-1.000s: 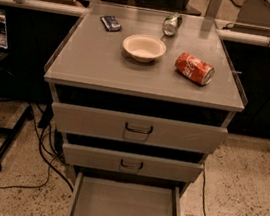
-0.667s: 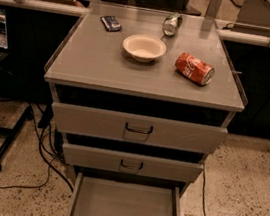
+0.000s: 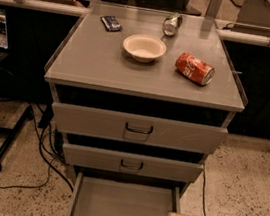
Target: Open bottom drawer
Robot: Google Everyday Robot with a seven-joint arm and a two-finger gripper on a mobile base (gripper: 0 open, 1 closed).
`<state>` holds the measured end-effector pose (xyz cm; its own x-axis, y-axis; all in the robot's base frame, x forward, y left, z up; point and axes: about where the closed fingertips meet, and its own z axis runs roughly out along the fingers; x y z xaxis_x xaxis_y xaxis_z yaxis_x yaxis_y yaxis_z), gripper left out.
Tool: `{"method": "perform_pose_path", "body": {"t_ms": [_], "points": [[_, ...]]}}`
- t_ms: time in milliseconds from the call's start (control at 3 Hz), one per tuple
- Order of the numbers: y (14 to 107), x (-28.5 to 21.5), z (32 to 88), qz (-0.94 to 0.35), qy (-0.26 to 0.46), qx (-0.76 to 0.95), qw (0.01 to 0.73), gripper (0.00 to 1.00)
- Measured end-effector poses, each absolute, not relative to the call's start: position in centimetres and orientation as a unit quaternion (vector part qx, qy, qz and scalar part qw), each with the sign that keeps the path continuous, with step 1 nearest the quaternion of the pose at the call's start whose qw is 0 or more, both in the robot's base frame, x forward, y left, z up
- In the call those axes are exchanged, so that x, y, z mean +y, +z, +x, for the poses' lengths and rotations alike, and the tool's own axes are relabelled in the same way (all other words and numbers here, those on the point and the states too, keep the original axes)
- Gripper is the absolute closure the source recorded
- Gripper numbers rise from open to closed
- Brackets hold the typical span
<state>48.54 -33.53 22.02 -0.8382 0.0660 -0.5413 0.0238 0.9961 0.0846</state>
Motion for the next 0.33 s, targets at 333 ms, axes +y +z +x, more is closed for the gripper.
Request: {"method": "perform_pose_path", "body": {"t_ms": [333], "points": [[22.02, -33.53, 48.54, 0.023, 0.037, 0.958, 0.283, 0.00]]}}
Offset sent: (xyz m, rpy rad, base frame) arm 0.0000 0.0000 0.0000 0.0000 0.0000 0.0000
